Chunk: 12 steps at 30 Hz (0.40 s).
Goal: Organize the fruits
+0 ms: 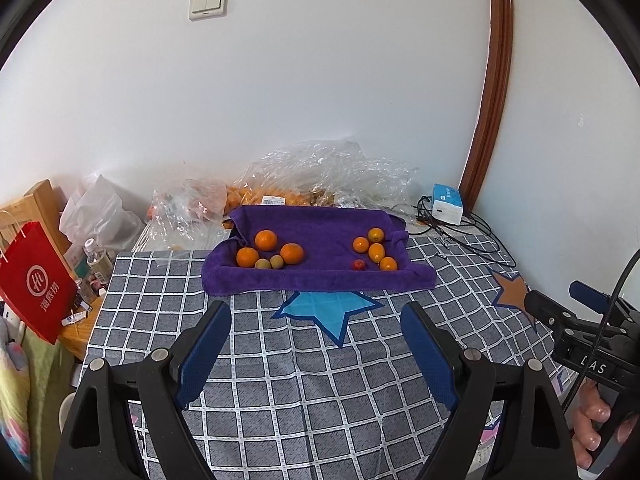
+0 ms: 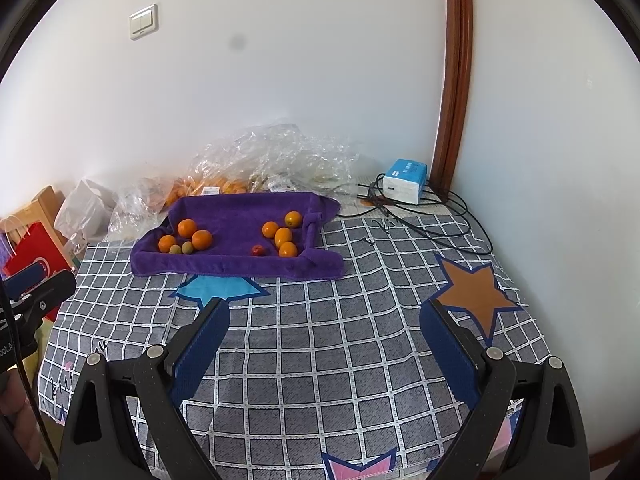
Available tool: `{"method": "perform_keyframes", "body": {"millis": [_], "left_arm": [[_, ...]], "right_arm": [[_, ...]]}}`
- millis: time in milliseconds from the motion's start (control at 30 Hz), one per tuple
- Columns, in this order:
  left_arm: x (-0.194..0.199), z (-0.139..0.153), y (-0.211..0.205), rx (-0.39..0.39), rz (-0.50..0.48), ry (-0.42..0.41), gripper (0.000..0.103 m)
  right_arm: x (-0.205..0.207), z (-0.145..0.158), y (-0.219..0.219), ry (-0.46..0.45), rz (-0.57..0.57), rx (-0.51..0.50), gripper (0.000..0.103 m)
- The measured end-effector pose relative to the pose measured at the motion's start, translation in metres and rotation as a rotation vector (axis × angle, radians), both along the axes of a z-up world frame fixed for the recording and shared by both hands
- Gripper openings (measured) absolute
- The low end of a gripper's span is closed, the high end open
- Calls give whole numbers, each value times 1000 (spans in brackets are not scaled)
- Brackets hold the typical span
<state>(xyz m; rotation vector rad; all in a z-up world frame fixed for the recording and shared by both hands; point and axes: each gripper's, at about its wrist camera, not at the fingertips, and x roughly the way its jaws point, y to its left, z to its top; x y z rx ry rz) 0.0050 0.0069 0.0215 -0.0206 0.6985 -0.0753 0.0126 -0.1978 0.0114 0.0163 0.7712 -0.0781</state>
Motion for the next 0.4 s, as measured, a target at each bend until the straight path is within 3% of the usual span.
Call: {"method": "perform_keyframes", "body": {"millis": [400], "left_arm": [[8,1,1,25,15,-2,87]], "right_arm": [[8,-6,9,12,17,-8,95]]}}
